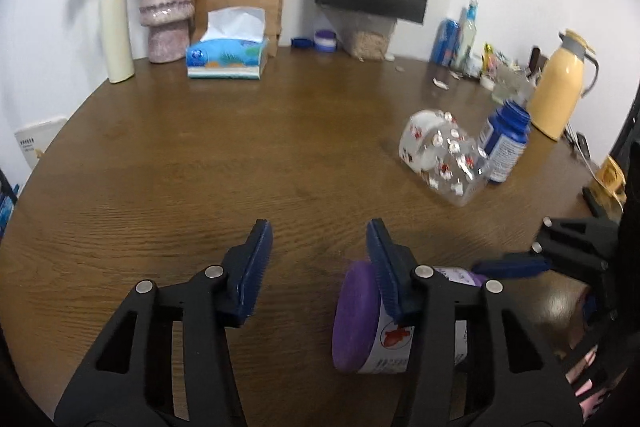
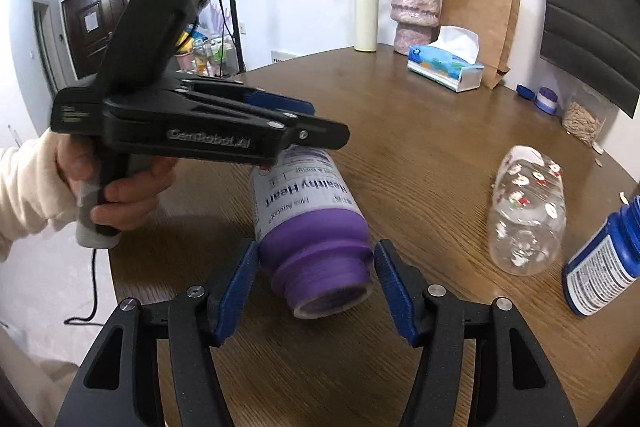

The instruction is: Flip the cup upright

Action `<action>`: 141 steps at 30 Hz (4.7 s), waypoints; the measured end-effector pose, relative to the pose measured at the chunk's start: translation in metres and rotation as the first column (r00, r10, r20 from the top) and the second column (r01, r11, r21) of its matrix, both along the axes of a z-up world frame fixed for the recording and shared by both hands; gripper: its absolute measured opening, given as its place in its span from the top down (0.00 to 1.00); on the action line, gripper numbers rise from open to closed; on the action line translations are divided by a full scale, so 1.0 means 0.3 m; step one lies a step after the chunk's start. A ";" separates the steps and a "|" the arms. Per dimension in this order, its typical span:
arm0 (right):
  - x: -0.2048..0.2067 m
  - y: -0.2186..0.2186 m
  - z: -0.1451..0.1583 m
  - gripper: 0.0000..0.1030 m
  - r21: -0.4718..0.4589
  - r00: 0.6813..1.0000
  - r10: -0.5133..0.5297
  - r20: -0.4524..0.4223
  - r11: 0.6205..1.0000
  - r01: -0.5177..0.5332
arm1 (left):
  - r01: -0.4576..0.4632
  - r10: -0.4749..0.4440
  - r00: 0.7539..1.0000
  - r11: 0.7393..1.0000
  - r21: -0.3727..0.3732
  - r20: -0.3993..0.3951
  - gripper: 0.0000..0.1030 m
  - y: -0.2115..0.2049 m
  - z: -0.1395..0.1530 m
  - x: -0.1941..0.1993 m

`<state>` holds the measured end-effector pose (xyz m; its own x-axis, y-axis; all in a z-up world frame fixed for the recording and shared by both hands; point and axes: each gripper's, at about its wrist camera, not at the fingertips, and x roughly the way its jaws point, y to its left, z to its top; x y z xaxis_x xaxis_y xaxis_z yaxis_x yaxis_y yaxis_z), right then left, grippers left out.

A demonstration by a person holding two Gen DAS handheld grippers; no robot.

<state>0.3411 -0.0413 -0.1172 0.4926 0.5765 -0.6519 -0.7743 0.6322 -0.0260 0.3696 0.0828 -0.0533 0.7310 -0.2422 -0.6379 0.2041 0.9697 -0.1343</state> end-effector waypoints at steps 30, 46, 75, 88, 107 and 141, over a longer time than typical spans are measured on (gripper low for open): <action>-0.012 -0.284 0.065 0.36 0.152 0.949 -0.313 -0.043 0.936 0.316 | 0.293 -0.263 0.895 0.955 0.032 -0.360 0.42 -0.281 -0.040 0.028; 0.135 -0.325 0.559 0.18 0.443 0.994 -0.106 0.038 0.893 0.078 | -0.103 0.045 0.806 0.992 0.066 0.591 0.42 -0.374 0.378 -0.074; 0.532 -0.134 0.425 0.33 0.278 0.960 0.062 0.273 0.950 -0.140 | 0.150 -0.123 0.913 0.988 -0.038 0.390 0.42 -0.243 0.261 0.274; 0.432 -0.220 0.344 0.33 0.312 0.963 0.021 0.269 0.944 -0.108 | 0.174 -0.150 0.915 0.984 -0.030 0.375 0.42 -0.317 0.204 0.157; 0.176 -0.214 0.113 0.48 0.251 0.997 0.054 0.059 0.966 -0.067 | 0.184 -0.184 0.983 0.983 0.013 -0.008 0.42 -0.374 -0.006 -0.019; -0.102 -0.591 0.215 0.23 0.218 0.887 -0.459 0.046 0.871 0.440 | -0.259 0.225 0.939 0.960 0.102 0.260 0.00 0.008 0.172 -0.395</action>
